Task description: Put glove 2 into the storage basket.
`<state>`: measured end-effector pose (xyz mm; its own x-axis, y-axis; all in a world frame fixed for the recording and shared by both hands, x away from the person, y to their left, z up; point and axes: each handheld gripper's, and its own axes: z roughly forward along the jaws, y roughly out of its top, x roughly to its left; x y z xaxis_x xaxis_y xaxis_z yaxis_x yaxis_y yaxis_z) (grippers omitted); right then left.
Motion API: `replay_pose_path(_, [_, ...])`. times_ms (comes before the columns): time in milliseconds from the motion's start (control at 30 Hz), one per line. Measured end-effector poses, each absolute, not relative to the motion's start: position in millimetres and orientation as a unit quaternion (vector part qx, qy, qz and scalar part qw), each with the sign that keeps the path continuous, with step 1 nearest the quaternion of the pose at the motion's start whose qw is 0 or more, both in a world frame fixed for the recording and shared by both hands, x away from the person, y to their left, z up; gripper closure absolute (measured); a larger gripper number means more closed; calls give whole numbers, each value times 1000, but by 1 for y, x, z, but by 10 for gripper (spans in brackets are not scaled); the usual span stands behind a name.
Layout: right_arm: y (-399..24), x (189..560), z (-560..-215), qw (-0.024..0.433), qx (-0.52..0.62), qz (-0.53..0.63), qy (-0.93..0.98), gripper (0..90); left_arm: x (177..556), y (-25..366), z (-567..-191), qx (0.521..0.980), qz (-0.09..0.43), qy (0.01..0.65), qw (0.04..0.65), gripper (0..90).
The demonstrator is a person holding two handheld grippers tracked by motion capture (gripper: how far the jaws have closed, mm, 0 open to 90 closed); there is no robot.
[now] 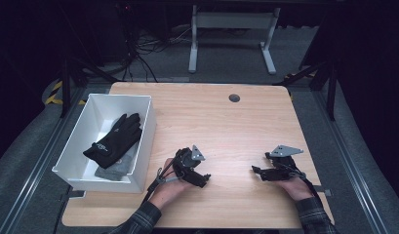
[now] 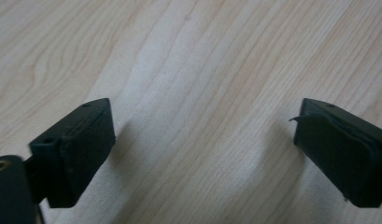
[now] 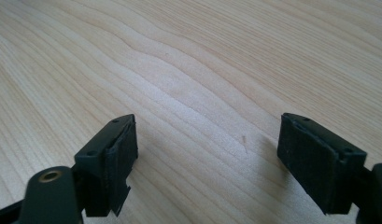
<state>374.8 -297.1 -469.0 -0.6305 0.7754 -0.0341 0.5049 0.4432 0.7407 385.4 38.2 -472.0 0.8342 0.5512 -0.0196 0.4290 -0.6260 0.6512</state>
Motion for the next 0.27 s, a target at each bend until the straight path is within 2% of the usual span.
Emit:
replay_pose_path(100, [-297, 375, -469, 188, 386, 359, 829, 204, 386, 39, -475, 895, 92, 263, 347, 0])
replay_pose_path(267, [-297, 375, -469, 187, 386, 360, 829, 202, 386, 40, -476, 892, 95, 259, 357, 0])
